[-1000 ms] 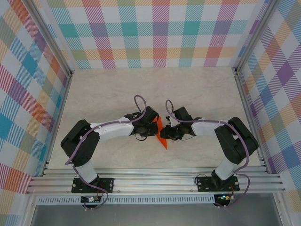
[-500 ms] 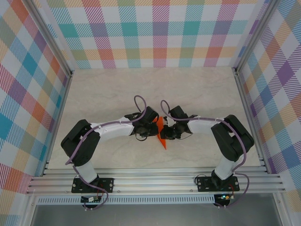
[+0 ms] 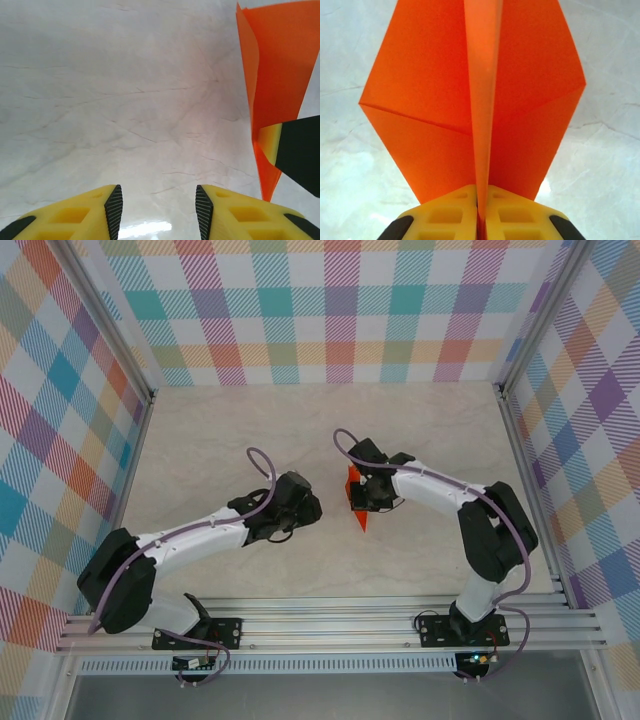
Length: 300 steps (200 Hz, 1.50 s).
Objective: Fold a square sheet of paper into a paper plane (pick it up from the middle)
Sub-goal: Pick up the paper plane from the center of the table, then place the paper plane at the center of the table.
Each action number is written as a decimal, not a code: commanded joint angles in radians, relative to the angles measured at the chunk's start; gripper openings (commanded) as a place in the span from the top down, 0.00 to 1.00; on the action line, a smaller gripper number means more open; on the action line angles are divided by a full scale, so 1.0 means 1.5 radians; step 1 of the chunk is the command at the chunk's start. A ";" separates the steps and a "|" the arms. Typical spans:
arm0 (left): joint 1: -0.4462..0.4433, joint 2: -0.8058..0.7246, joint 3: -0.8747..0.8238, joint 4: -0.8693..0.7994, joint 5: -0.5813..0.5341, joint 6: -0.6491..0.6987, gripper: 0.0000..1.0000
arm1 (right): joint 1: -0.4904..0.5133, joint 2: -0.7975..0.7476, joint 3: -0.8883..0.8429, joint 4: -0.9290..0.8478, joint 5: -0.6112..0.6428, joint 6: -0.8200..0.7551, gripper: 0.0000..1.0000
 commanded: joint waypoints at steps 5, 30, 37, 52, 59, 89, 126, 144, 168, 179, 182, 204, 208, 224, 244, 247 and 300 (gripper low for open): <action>0.010 -0.029 -0.026 -0.008 -0.057 -0.021 0.54 | 0.009 0.053 0.034 -0.059 0.032 0.005 0.89; 0.012 -0.044 -0.035 -0.032 -0.064 -0.022 0.54 | 0.011 0.091 0.064 -0.063 0.029 0.003 0.88; 0.013 -0.045 -0.037 -0.033 -0.065 -0.023 0.54 | 0.012 0.099 0.069 -0.063 0.028 0.001 0.87; 0.014 -0.049 -0.039 -0.036 -0.067 -0.023 0.54 | 0.013 0.113 0.069 -0.063 0.028 0.005 0.85; 0.015 -0.052 -0.040 -0.036 -0.068 -0.024 0.54 | 0.013 0.118 0.069 -0.064 0.028 0.005 0.85; 0.017 -0.054 -0.045 -0.033 -0.068 -0.025 0.54 | 0.014 0.134 0.058 -0.061 0.027 0.009 0.82; 0.018 -0.045 -0.042 -0.028 -0.060 -0.025 0.54 | 0.014 0.159 0.046 -0.053 0.026 0.015 0.81; 0.018 -0.040 -0.040 -0.026 -0.056 -0.025 0.54 | 0.014 0.172 0.037 -0.048 0.024 0.021 0.82; 0.018 -0.034 -0.040 -0.023 -0.049 -0.025 0.54 | 0.015 0.158 0.031 -0.040 0.021 0.022 0.86; 0.018 -0.033 -0.041 -0.022 -0.048 -0.026 0.54 | 0.015 0.142 0.036 -0.039 0.026 0.014 0.87; 0.018 -0.033 -0.041 -0.022 -0.048 -0.026 0.54 | 0.015 0.139 0.039 -0.040 0.028 0.011 0.88; 0.018 -0.033 -0.042 -0.022 -0.050 -0.027 0.54 | 0.015 0.120 0.067 -0.044 0.030 -0.011 0.89; 0.018 -0.035 -0.042 -0.023 -0.050 -0.028 0.54 | 0.015 0.118 0.070 -0.042 0.026 -0.015 0.89; 0.018 -0.036 -0.041 -0.026 -0.054 -0.026 0.54 | 0.015 0.121 0.085 -0.034 0.014 -0.028 0.89; 0.018 -0.038 -0.041 -0.027 -0.053 -0.027 0.54 | 0.015 0.145 0.101 -0.042 0.017 -0.036 0.88; 0.019 -0.038 -0.041 -0.027 -0.055 -0.026 0.54 | 0.015 0.149 0.104 -0.044 0.020 -0.036 0.87; 0.019 -0.038 -0.041 -0.029 -0.052 -0.025 0.54 | 0.014 0.174 0.134 -0.072 0.061 -0.012 0.74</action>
